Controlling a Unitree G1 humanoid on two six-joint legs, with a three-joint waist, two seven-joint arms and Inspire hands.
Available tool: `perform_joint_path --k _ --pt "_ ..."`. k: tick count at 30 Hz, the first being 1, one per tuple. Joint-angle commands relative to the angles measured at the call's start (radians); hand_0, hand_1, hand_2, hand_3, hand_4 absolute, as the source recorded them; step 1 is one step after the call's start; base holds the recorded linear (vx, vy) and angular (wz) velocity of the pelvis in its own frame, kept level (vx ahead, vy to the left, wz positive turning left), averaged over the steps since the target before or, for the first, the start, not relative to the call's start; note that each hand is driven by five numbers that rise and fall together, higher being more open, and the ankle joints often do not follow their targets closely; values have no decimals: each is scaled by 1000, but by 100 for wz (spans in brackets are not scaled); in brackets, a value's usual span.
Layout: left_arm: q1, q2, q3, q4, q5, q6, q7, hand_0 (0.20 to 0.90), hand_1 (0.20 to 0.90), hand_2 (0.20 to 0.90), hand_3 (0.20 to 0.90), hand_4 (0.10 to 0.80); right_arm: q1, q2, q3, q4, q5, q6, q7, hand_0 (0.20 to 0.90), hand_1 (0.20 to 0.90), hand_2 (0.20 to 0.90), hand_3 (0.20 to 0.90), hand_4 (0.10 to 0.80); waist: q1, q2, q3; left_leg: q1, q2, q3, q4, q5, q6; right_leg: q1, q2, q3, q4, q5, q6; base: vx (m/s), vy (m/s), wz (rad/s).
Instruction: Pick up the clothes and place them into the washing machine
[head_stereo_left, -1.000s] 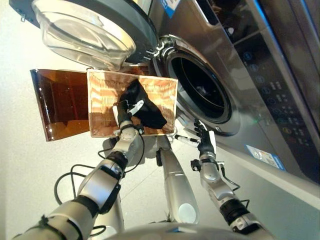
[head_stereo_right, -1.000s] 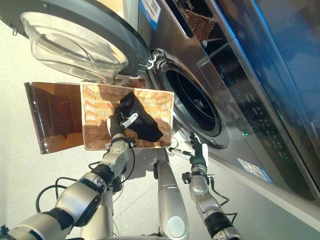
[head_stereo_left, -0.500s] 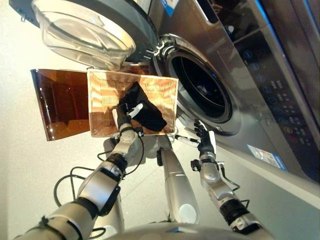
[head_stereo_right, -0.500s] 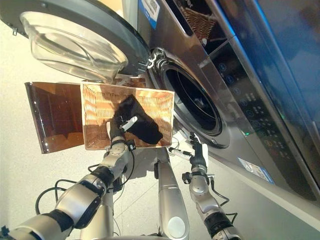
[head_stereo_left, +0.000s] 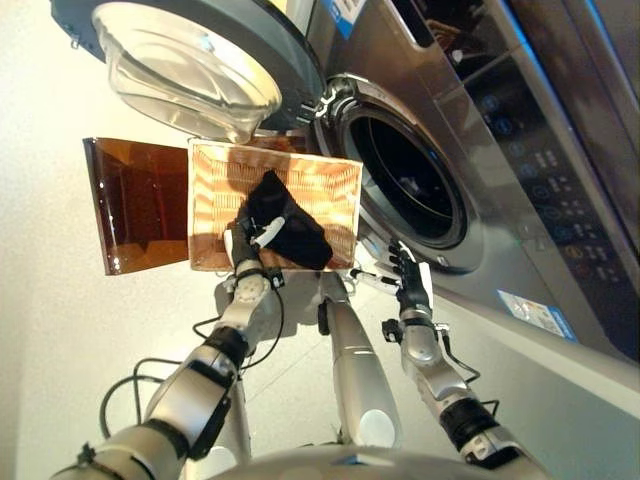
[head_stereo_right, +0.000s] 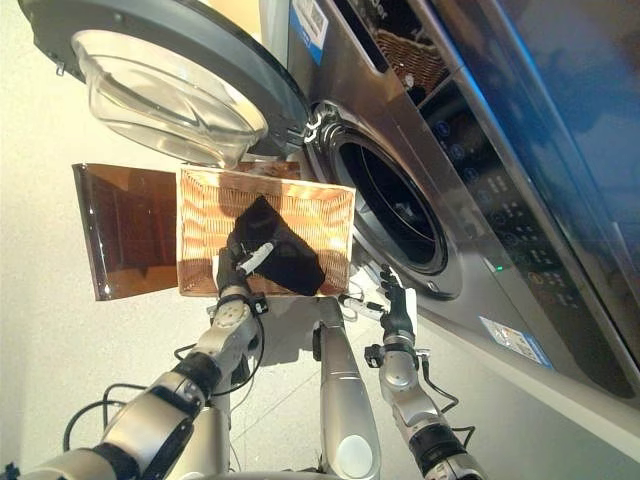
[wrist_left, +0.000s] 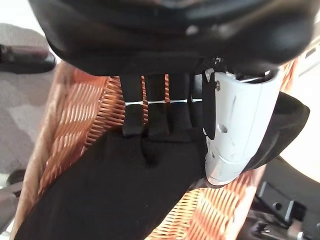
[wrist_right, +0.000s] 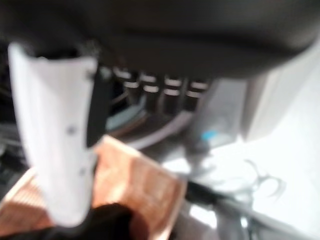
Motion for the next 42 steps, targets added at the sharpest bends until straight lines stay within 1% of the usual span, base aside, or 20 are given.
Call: perform_joint_path --k 1,4,8,12,19,23,29,32,36,38,40,42 --pt "-1 -6 9 -124 19 -78 -39 200 200 200 200 300 9 -85 -21 -76 23 -70 -1 900 900 900 900 800 8 67 -16 -34 -8 -82 -238 202 -76 44 50 -82 28 -87 -40 -17 4 4" --pt "38 12 13 -175 18 -82 -73 200 200 200 200 300 4 -95 -17 -75 32 -76 20 900 900 900 900 800 19 71 -12 -24 -11 -86 -236 203 -74 55 48 -84 30 -87 -40 -13 15 5" --pt "60 17 13 -215 3 -89 -95 200 200 200 200 300 8 -103 -19 -78 31 -74 31 900 900 900 900 800 23 73 -17 -17 -12 -87 -237 204 -73 63 47 -85 31 -87 -39 -5 8 3" --pt "74 15 10 -217 -22 -92 -122 200 200 200 200 300 10 -99 -18 -60 36 -70 38 900 900 900 900 800 24 75 -22 -3 -13 -84 -244 207 -74 75 44 -89 28 -87 -38 0 0 0" --pt "122 26 -3 -272 -44 -88 -170 200 200 200 200 300 23 -105 -17 -60 56 -74 67 900 900 900 900 800 29 77 -39 30 -15 -89 -251 209 -72 113 43 -90 28 -94 -37 1 0 1" --pt "142 46 -15 -273 -32 -78 -215 200 200 200 200 300 11 -128 -1 -55 120 -105 136 900 900 900 900 800 34 78 -43 60 -17 -92 -250 206 -70 144 42 -93 28 -100 -34 0 0 0" --pt "143 67 -43 -236 -8 -64 -274 200 200 200 200 300 -22 -206 34 -63 148 -110 241 900 900 900 900 800 45 86 -35 85 -25 -94 -255 208 -68 173 38 -99 19 -99 -33 1 -1 4" --pt "148 74 -50 -242 7 -63 -289 200 200 200 200 300 -39 -208 43 -55 167 -118 267 900 900 900 900 800 49 92 -38 86 -26 -95 -261 211 -69 173 39 -98 16 -98 -33 0 0 0" --pt "153 76 -53 -265 24 -58 -297 200 200 200 200 300 -53 -184 67 -30 180 -117 286 900 900 900 900 800 53 97 -53 87 -25 -99 -267 213 -68 174 38 -100 14 -100 -34 0 0 0" --pt "156 81 -54 -273 39 -56 -295 200 200 200 200 300 -50 -179 76 -39 192 -118 298 900 900 900 900 800 55 98 -60 89 -25 -99 -267 212 -68 176 38 -99 14 -102 -33 0 0 0" --pt "156 89 -59 -280 67 -51 -297 200 200 200 200 300 -47 -190 95 -72 154 -110 306 900 900 900 900 800 55 99 -66 90 -26 -99 -265 210 -67 177 39 -97 15 -105 -33 0 0 0" --pt "156 90 -58 -280 70 -51 -295 200 200 200 200 300 -47 -198 107 -99 153 -110 321 900 900 900 900 800 56 99 -67 88 -27 -100 -263 209 -66 175 37 -96 17 -105 -33 0 0 0"
